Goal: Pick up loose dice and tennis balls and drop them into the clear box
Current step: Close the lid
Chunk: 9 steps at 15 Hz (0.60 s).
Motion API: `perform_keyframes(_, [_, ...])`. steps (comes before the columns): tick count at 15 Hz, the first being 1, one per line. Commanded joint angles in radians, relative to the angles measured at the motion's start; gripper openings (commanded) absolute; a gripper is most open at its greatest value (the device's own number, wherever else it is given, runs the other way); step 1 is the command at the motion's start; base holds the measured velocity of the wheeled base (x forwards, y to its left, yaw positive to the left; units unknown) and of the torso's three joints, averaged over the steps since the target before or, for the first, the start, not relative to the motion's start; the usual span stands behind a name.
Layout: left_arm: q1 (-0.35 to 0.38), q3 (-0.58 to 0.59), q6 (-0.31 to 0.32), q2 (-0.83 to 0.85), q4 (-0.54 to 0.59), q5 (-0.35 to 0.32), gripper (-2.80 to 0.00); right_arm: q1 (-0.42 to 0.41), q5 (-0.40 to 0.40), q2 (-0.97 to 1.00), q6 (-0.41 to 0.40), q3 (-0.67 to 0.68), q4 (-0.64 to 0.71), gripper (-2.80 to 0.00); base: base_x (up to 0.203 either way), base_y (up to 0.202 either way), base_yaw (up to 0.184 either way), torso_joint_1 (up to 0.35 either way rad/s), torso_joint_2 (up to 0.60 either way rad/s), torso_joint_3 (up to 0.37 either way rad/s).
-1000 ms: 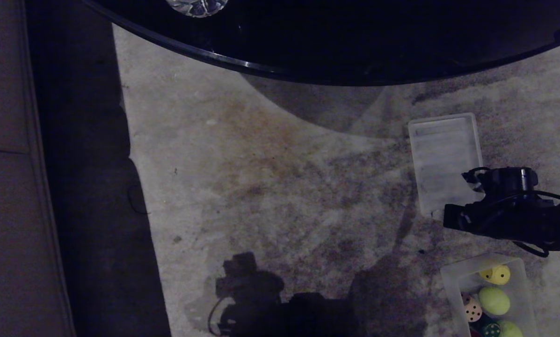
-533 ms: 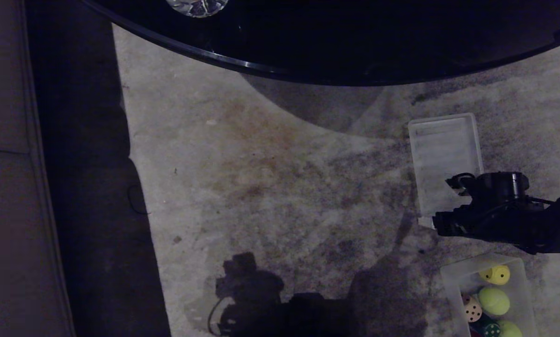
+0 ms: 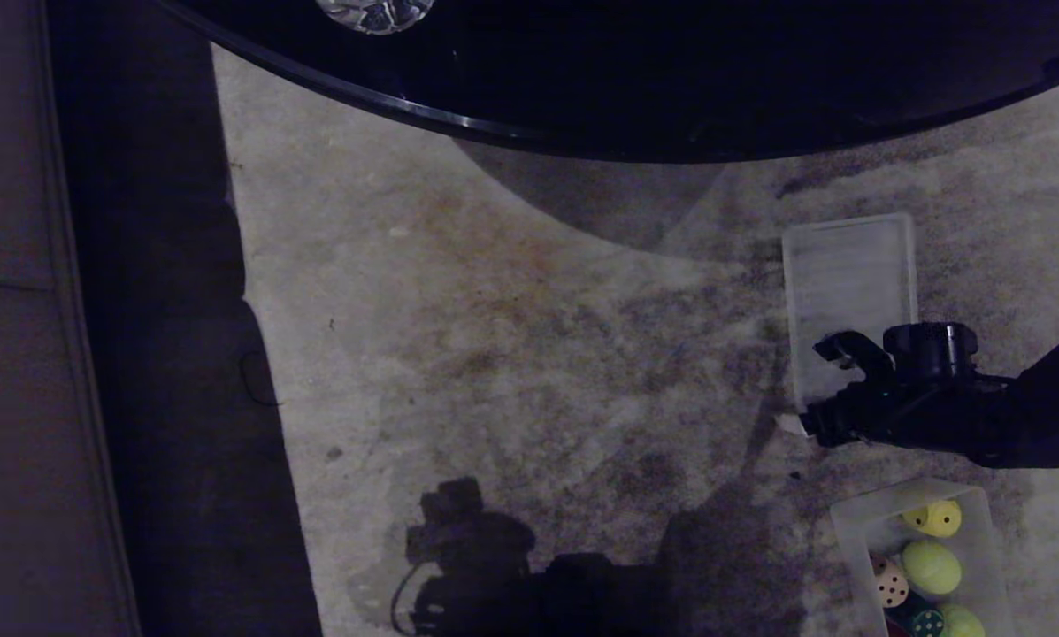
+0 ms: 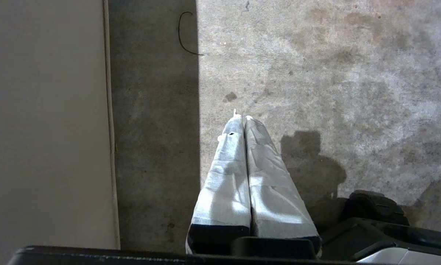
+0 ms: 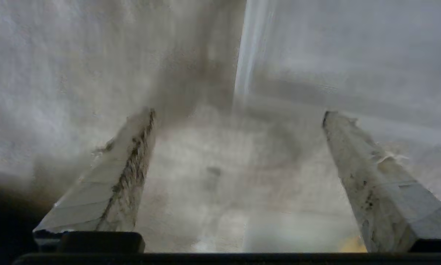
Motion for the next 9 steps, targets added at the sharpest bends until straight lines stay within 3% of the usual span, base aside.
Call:
perform_keyframes(1, [0.001, 0.000, -0.001, 0.000, 0.000, 0.001, -2.80, 0.011, 0.000, 0.043, -0.016, -0.015, -0.019, 0.00, 0.000, 0.000, 0.000, 0.000, 0.00, 0.000])
perform_keyframes(9, [0.001, 0.000, -0.001, 0.000, 0.000, 0.001, -2.80, 0.025, 0.000, 0.070, -0.085, -0.035, -0.025, 0.00, 0.000, 0.000, 0.000, 0.000, 0.00, 0.000])
